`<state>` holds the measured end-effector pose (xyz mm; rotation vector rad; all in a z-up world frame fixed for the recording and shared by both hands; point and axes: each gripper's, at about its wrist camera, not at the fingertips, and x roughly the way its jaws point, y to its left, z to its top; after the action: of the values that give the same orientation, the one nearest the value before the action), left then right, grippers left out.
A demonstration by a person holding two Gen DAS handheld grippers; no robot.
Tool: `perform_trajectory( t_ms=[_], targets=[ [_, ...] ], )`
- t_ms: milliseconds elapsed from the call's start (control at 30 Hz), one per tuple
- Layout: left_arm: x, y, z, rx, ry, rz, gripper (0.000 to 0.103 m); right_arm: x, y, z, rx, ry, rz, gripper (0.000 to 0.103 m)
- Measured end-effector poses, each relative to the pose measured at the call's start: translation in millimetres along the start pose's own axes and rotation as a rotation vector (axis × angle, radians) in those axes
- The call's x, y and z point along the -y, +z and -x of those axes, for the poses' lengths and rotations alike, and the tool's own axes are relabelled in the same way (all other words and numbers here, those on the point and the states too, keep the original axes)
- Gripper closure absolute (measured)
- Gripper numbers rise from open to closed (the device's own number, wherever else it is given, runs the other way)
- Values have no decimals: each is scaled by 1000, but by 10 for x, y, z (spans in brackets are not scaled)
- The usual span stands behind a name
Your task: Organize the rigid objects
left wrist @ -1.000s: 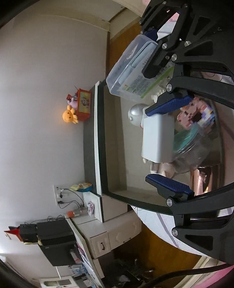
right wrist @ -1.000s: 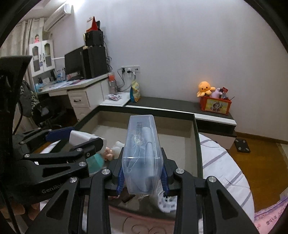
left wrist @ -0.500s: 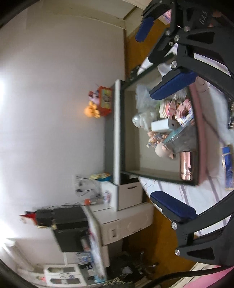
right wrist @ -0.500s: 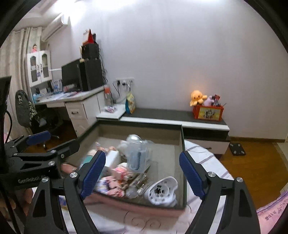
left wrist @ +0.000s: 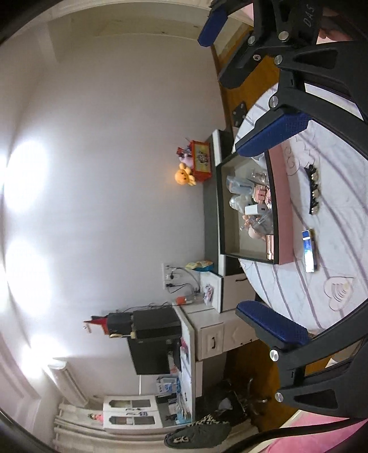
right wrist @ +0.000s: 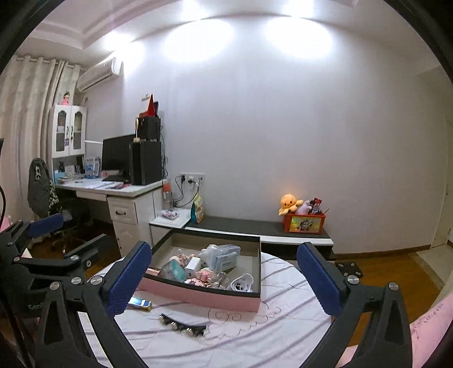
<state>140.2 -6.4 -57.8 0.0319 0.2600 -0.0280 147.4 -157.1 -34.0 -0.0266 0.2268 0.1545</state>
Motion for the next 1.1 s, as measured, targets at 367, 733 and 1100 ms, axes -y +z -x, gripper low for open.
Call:
perform_trajectory(
  t_ms=[367, 733, 1100],
  targets=[
    [-5, 94, 722, 91, 13, 3, 0, -99, 70, 806, 85, -31, 0, 0],
    [-8, 158, 823, 143, 31, -1, 0, -132, 111, 986, 126, -23, -5, 0],
    [-11, 75, 669, 107, 34, -1, 0, -118, 75, 894, 99, -18, -6, 0]
  ],
)
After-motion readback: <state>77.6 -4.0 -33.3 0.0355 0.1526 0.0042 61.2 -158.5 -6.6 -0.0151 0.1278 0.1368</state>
